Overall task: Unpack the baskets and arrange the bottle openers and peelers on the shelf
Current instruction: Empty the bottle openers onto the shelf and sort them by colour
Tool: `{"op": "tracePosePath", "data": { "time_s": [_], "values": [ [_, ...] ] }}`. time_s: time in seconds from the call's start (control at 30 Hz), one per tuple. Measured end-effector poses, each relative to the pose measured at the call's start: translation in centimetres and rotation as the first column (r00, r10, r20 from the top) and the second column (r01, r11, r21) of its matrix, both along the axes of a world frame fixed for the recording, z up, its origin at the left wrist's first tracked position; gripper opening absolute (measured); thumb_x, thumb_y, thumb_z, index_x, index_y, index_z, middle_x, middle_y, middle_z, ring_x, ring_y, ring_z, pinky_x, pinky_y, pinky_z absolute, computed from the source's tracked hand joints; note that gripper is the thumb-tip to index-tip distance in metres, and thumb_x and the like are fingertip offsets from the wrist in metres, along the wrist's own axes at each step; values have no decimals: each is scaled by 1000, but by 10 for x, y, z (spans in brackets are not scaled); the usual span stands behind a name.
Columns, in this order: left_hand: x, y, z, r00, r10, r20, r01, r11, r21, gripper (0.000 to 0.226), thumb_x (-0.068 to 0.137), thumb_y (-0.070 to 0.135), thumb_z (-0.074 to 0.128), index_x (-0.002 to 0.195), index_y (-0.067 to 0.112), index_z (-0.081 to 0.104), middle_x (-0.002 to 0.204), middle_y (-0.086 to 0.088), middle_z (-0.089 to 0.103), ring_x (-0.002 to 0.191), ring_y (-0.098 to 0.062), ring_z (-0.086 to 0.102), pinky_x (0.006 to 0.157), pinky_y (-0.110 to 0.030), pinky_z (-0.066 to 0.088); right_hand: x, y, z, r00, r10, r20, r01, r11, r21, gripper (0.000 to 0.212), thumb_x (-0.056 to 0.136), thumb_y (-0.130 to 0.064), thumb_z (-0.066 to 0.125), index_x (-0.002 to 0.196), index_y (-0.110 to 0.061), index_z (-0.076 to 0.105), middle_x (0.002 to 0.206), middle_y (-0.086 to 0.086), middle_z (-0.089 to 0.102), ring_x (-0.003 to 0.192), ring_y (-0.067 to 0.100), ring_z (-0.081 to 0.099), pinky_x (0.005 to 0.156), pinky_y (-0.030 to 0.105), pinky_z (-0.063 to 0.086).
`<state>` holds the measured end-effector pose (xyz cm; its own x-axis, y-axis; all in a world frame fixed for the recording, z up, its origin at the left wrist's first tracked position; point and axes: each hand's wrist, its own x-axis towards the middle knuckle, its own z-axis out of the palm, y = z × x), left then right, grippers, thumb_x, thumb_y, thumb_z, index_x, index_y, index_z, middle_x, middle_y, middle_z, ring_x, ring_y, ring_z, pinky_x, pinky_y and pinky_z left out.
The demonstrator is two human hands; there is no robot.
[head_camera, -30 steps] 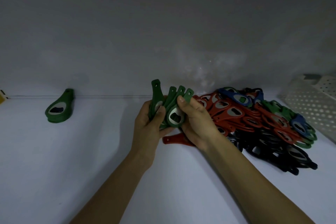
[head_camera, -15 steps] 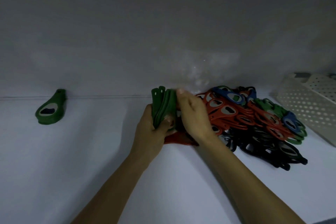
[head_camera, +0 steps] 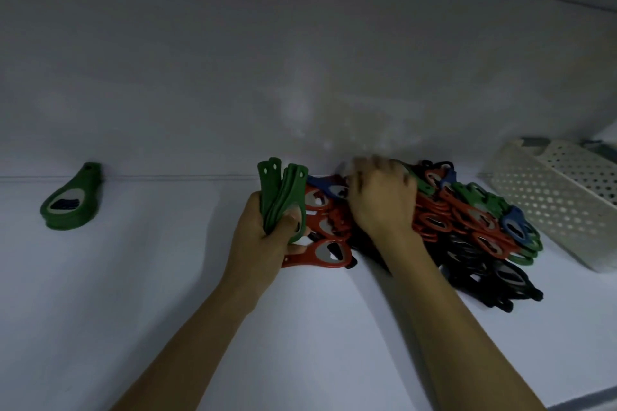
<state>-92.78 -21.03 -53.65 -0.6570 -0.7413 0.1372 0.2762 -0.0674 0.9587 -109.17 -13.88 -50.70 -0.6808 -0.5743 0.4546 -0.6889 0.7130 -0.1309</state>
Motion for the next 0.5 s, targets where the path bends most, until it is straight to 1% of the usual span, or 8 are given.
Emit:
{"op": "tracePosePath", "data": {
  "time_s": [0.03, 0.13, 0.23, 0.3, 0.37, 0.43, 0.47, 0.5],
  "values": [
    [0, -1, 0, 1000, 10, 2, -10, 1000, 6, 25, 91, 4, 57, 101, 27, 55, 98, 0, 65, 83, -17, 68, 55, -22, 54, -10, 5, 2, 996, -86, -14, 86, 996, 12, 38, 95, -28, 40, 130, -18, 53, 130, 15, 53, 125, 32, 43, 104, 46, 28],
    [0, -1, 1, 1000, 23, -9, -23, 999, 39, 27, 91, 2, 55, 100, 27, 56, 99, -4, 66, 88, -27, 67, 53, -22, 52, -32, 22, 3, 952, -272, 139, 249, 955, 163, 49, 90, -20, 44, 138, -11, 42, 140, 20, 43, 136, 36, 30, 112, 53, 16],
    [0, -1, 1, 1000, 21, -8, -20, 998, 55, 27, 91, 2, 55, 100, 27, 57, 100, -6, 65, 90, -31, 66, 53, -22, 52, -33, 24, -3, 965, -248, 85, 232, 959, 159, 39, 86, -16, 53, 125, -12, 54, 128, 16, 54, 126, 36, 38, 105, 49, 25],
    [1, 0, 2, 1000, 6, -9, -6, 998, 63, 26, 91, 2, 55, 100, 26, 57, 98, -4, 67, 84, -25, 68, 53, -22, 52, -28, 20, -3, 979, -203, -1, 202, 973, 109, 28, 88, -18, 53, 113, -14, 65, 118, 12, 60, 118, 33, 44, 99, 45, 29],
    [2, -1, 4, 1000, -2, -6, 2, 996, 94, 27, 91, 0, 54, 100, 25, 58, 95, -2, 68, 75, -19, 70, 51, -22, 52, -21, 18, -4, 985, -158, -62, 160, 987, 18, 26, 93, -24, 50, 108, -17, 69, 113, 10, 61, 111, 32, 47, 93, 41, 30],
    [3, -3, 5, 1000, -2, -10, 3, 988, 157, 25, 91, 1, 55, 101, 23, 59, 94, -3, 69, 71, -18, 71, 49, -22, 51, -12, 16, -3, 997, -20, -72, 5, 981, -194, 23, 93, -23, 54, 108, -18, 71, 105, 12, 61, 102, 31, 51, 86, 39, 33],
    [4, -4, 6, 1000, -3, -14, 5, 980, 197, 22, 90, 4, 56, 102, 22, 59, 94, -4, 69, 71, -18, 71, 49, -21, 51, -6, 14, -1, 992, 121, -45, -129, 935, -332, 22, 92, -18, 58, 108, -18, 72, 99, 11, 62, 95, 26, 53, 84, 37, 37],
    [4, -4, 7, 1000, -7, -21, 12, 970, 241, 18, 90, 8, 58, 103, 21, 60, 93, -4, 70, 71, -18, 71, 48, -21, 50, 3, 12, 2, 956, 292, -21, -269, 847, -459, 21, 90, -14, 62, 107, -18, 73, 93, 9, 64, 89, 17, 55, 82, 31, 40]
  ]
}}
